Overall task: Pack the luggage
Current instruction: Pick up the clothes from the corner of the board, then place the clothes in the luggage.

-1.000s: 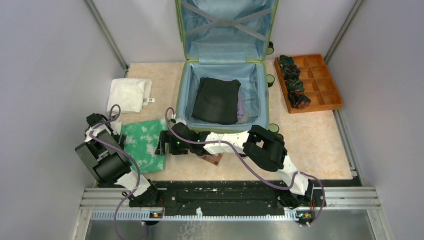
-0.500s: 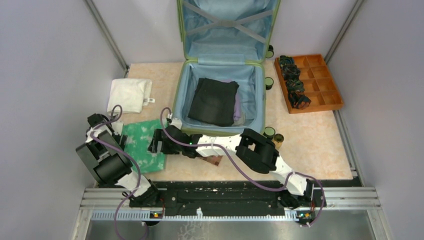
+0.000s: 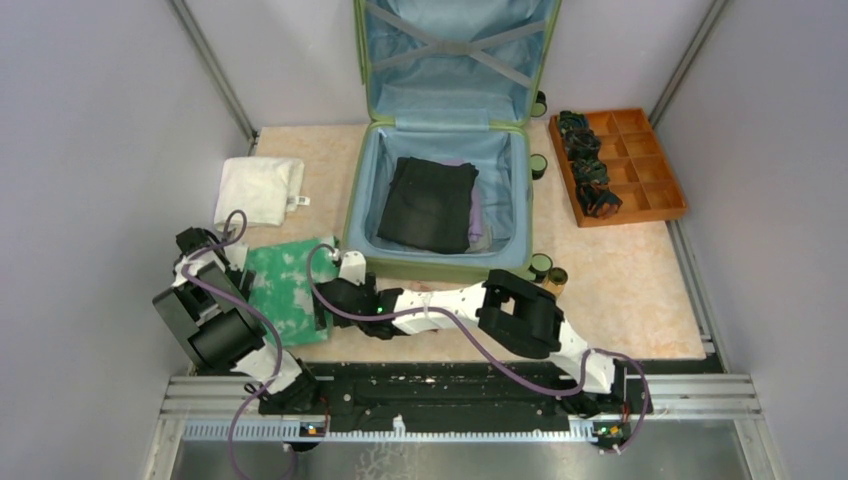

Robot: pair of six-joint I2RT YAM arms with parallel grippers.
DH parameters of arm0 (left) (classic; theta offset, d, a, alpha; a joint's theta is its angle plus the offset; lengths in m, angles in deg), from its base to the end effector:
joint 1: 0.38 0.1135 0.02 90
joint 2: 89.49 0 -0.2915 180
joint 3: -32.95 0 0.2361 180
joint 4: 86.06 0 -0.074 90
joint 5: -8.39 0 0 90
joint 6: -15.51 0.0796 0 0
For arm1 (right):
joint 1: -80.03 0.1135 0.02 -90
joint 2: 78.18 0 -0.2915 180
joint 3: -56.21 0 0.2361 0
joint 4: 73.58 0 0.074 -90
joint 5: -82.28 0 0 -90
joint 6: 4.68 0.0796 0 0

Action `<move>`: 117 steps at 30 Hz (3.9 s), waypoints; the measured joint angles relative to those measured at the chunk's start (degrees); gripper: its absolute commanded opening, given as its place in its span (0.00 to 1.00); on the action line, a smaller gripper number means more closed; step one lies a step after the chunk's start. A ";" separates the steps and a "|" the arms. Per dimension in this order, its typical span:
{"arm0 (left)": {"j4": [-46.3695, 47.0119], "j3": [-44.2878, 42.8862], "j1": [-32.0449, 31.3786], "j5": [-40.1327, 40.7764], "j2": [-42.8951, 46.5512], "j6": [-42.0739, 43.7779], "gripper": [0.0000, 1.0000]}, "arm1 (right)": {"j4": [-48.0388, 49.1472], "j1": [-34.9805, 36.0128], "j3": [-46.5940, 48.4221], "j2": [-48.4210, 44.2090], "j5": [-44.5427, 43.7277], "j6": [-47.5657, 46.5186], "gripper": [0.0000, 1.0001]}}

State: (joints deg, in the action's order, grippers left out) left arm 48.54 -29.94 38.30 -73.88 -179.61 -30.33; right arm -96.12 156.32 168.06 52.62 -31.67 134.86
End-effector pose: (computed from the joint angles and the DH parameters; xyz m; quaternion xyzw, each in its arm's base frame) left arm 0.2089 0.1810 0.1511 0.0370 0.9856 0.1496 0.0689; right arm 0.1603 0.5206 0.1603 -0.1234 0.8874 0.2717 0.3514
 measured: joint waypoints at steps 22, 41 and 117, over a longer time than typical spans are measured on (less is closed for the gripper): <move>0.17 0.22 0.02 -0.13 0.04 1.07 0.78 | 9.09 0.07 3.19 4.55 3.98 13.29 0.88; 4.79 5.97 -1.44 -0.85 5.29 8.33 0.75 | 23.50 -0.07 -7.15 2.23 7.91 2.51 0.23; -7.80 -0.98 10.43 -15.47 1.75 -2.64 0.79 | 2.64 -41.09 -11.15 -19.71 32.85 -17.94 0.39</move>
State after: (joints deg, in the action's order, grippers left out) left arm 40.73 -30.92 48.72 -89.36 -177.86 -32.97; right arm -93.47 115.23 156.91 32.91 1.18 116.91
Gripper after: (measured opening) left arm 0.784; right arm 0.099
